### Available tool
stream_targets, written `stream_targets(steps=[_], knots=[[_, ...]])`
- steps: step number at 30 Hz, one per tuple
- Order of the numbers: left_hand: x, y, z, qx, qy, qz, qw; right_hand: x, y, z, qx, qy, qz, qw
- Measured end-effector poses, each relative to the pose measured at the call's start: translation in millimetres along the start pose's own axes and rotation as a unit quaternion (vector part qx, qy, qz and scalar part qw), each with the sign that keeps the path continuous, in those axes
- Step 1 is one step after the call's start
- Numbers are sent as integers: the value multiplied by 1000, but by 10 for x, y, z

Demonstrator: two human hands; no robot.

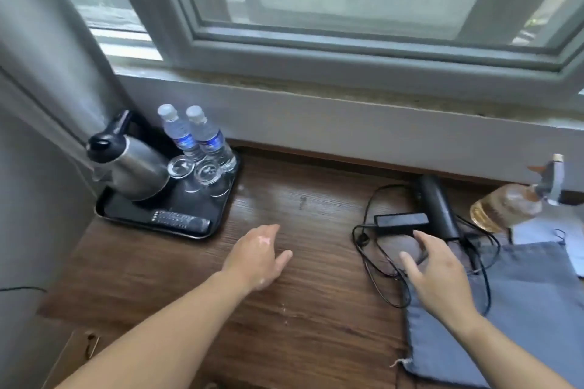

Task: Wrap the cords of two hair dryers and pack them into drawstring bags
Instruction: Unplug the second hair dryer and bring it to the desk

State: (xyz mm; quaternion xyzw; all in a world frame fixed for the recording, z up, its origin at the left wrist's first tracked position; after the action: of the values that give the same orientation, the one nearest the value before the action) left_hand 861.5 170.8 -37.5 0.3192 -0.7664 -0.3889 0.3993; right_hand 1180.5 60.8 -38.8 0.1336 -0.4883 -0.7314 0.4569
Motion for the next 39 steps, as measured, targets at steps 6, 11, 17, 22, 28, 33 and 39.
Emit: stream_targets(steps=[6,11,17,22,28,33,39], knots=[[1172,105,1195,28,109,-39,993,550,-861,1241,69,119,85,987],[2287,50,2200,57,191,-64,978,1271,-1553,2143,110,189,135,966],[3457,-107,3249,108,282,-87,949,2254,-2304,3074,175,269,183,929],[4265,-299,3843,151,345,-108,920,2884,-2841,3605,236,337,205,888],[5046,-603,4283,201,399,-127,885,3388,-3292,4065,272,382,217,856],[5587,-825,4512,233,441,-141,855,3692,-3560,4371,299,418,219,830],[6185,-964,4770,267,496,-175,807,3899,-3862,4662,334,460,213,794]])
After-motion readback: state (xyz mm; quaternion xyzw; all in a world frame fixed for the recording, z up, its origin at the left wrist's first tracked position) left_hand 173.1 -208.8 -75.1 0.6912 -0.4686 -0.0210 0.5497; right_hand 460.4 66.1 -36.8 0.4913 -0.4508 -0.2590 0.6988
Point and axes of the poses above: each hand's wrist, its own x-axis away from the middle knuckle, its own y-axis out of the back of the hand, z = x × y, the point moved 7 cm from there along -x, towards the middle knuckle, and after that the axes turned 10 degrees about -y, right-handed, at the moved point
